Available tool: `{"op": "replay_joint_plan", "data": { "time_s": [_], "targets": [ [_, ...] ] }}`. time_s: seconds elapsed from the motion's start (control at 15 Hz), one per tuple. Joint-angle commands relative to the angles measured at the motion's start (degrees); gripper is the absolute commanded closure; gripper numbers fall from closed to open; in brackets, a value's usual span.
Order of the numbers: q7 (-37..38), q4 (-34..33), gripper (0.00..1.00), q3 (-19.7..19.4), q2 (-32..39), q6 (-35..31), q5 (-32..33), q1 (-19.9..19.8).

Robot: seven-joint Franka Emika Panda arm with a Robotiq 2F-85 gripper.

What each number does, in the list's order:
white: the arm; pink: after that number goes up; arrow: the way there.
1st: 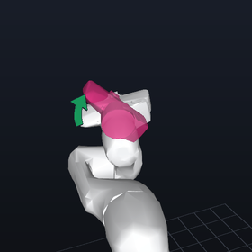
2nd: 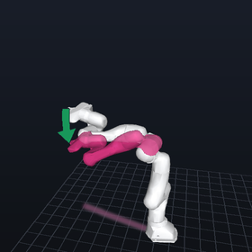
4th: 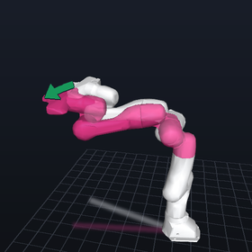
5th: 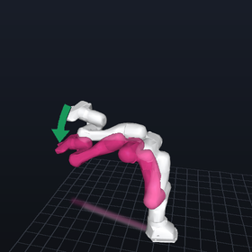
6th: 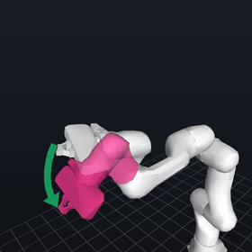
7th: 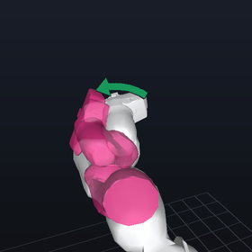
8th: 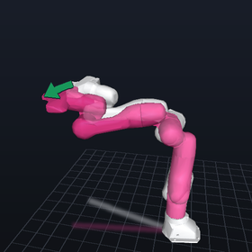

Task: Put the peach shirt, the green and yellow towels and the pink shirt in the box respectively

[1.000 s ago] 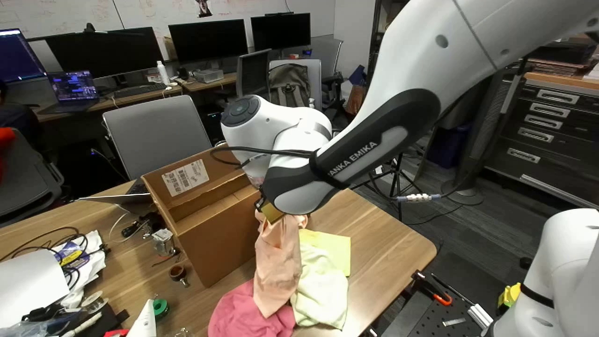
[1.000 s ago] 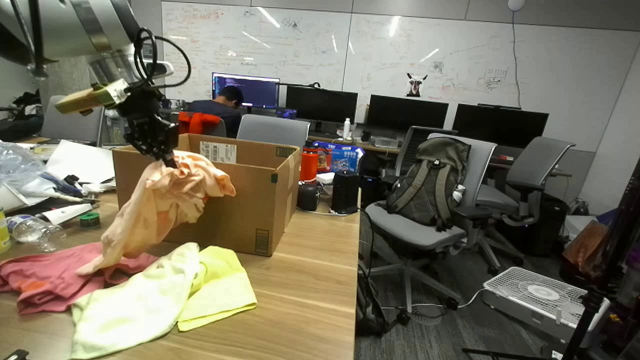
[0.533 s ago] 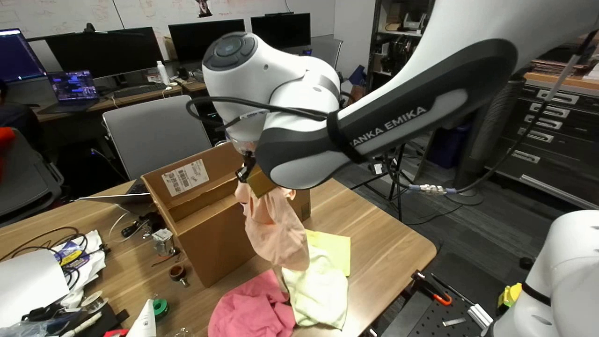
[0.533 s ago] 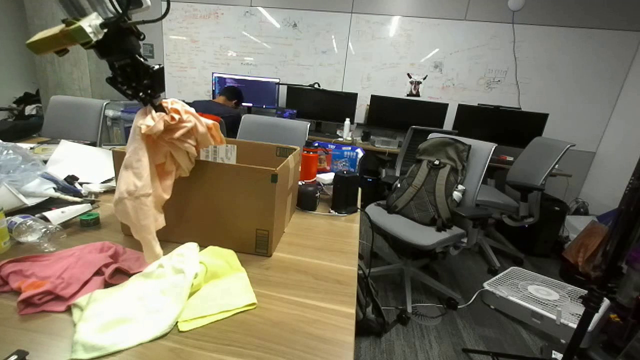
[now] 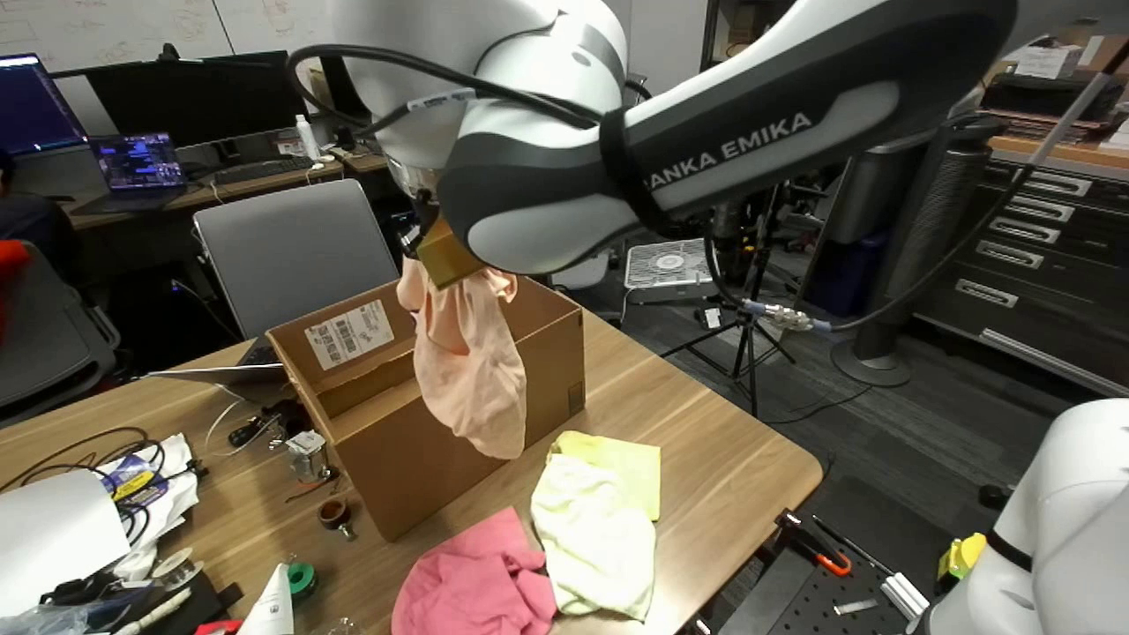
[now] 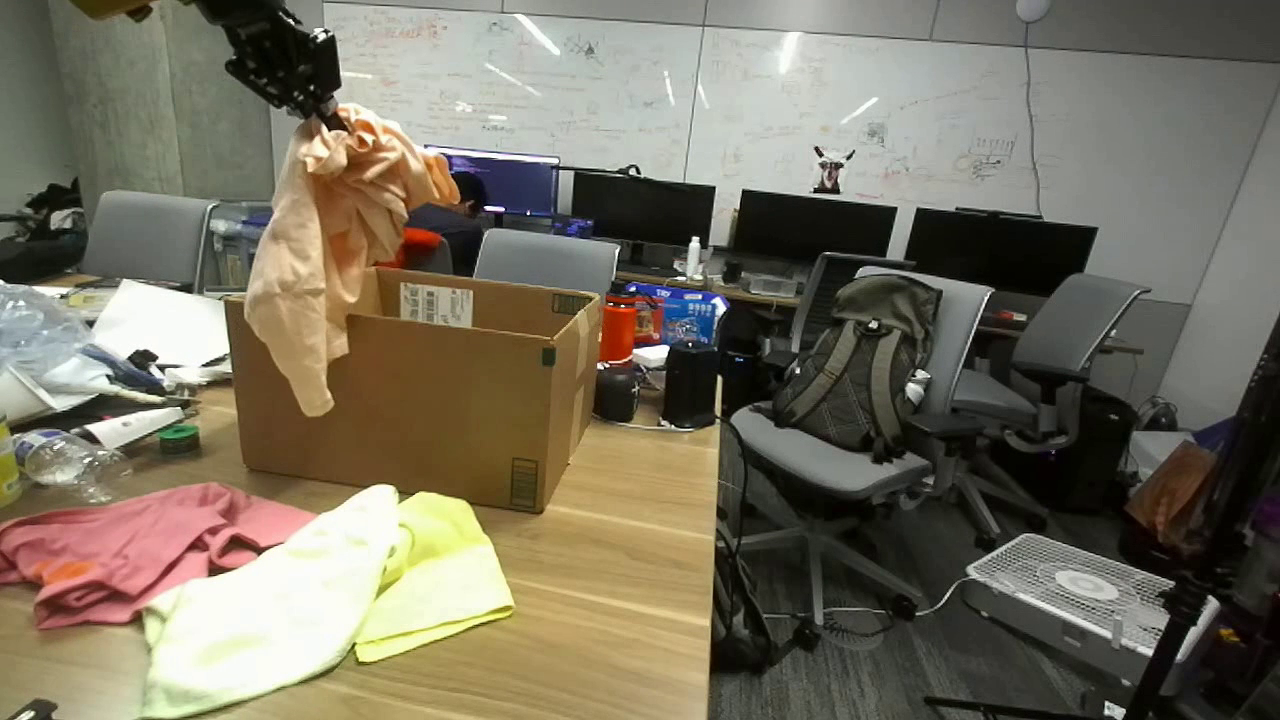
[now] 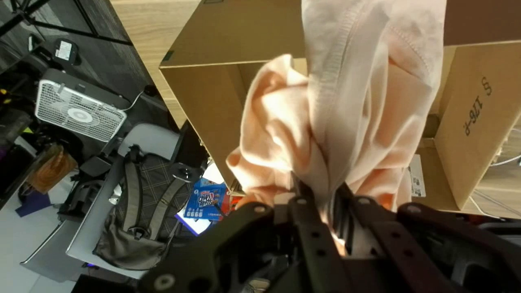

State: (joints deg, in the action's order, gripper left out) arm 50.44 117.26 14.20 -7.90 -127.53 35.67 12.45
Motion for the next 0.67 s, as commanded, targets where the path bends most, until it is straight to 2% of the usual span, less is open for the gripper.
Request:
{"op": "replay_joint_plan", "data": {
  "time_s": [0.0, 0.33, 0.6],
  "targets": [
    [2.04, -7.08, 0.96, 1.57, 4.27, 2.17, 3.23, -1.09],
    [2.59, -14.19, 0.96, 0.42, 11.17, 2.30, 6.26, -0.18],
    [2.71, -23.27, 0.96, -1.28, 17.30, 3.07, 8.31, 1.14]
  ]
}}
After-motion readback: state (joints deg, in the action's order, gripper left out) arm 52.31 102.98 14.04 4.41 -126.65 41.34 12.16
